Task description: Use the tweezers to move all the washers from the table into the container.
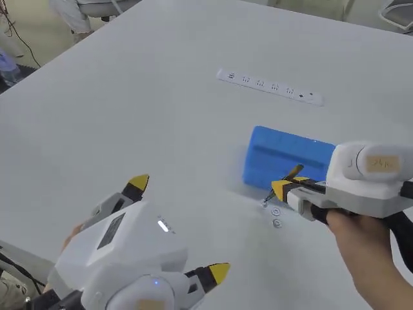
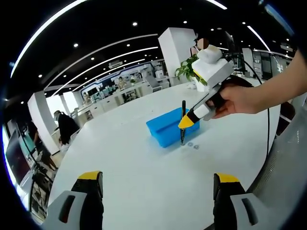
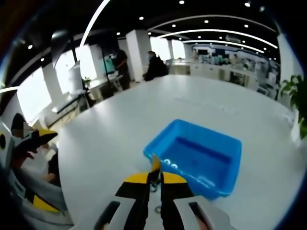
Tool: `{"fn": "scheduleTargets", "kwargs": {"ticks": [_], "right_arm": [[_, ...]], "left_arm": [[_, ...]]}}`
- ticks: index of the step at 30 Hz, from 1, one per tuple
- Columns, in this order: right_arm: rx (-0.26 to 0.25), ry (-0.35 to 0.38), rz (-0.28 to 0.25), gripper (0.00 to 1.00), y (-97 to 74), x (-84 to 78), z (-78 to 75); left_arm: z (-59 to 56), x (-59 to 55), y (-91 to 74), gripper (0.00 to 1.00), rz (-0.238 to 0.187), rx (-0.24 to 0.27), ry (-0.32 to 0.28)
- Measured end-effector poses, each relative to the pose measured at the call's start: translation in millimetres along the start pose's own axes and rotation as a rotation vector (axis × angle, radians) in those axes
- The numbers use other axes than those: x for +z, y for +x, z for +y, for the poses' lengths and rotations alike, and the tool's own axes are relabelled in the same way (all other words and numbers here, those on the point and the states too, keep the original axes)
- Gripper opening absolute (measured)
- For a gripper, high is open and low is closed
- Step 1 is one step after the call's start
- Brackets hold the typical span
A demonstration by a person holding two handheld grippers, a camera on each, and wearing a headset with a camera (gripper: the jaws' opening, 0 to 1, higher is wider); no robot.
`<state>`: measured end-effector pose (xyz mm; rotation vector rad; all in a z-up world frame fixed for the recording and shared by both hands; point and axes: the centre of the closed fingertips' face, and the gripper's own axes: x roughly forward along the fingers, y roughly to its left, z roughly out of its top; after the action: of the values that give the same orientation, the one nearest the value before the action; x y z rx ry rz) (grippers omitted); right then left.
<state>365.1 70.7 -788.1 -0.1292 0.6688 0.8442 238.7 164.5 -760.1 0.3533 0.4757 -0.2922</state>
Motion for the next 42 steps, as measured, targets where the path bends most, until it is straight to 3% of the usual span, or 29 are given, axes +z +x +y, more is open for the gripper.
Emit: {"fn": "scheduleTargets", "kwargs": {"ticks": [12, 19, 30, 42], "right_arm": [[0.018, -0.026, -0.083, 0.05, -21.2, 41.3, 4.5], [0.021, -0.035, -0.115, 0.05, -28.4, 57.4, 8.2], [0.011, -0.060, -0.146, 0.05, -35.5, 70.9, 11.0], [-0.029, -0.078, -0.152, 0.05, -29.5, 76.8, -5.0]], "left_arm": [[1.5, -0.6, 0.1, 0.97, 0.003, 0.007, -0.001], [1.8, -2.2, 0.0, 0.97, 0.009, 0.007, 0.003], [1.1, -3.8, 0.5, 0.97, 0.017, 0.003, 0.007], [1.1, -5.3, 1.4, 0.97, 0.029, 0.005, 0.016]]}}
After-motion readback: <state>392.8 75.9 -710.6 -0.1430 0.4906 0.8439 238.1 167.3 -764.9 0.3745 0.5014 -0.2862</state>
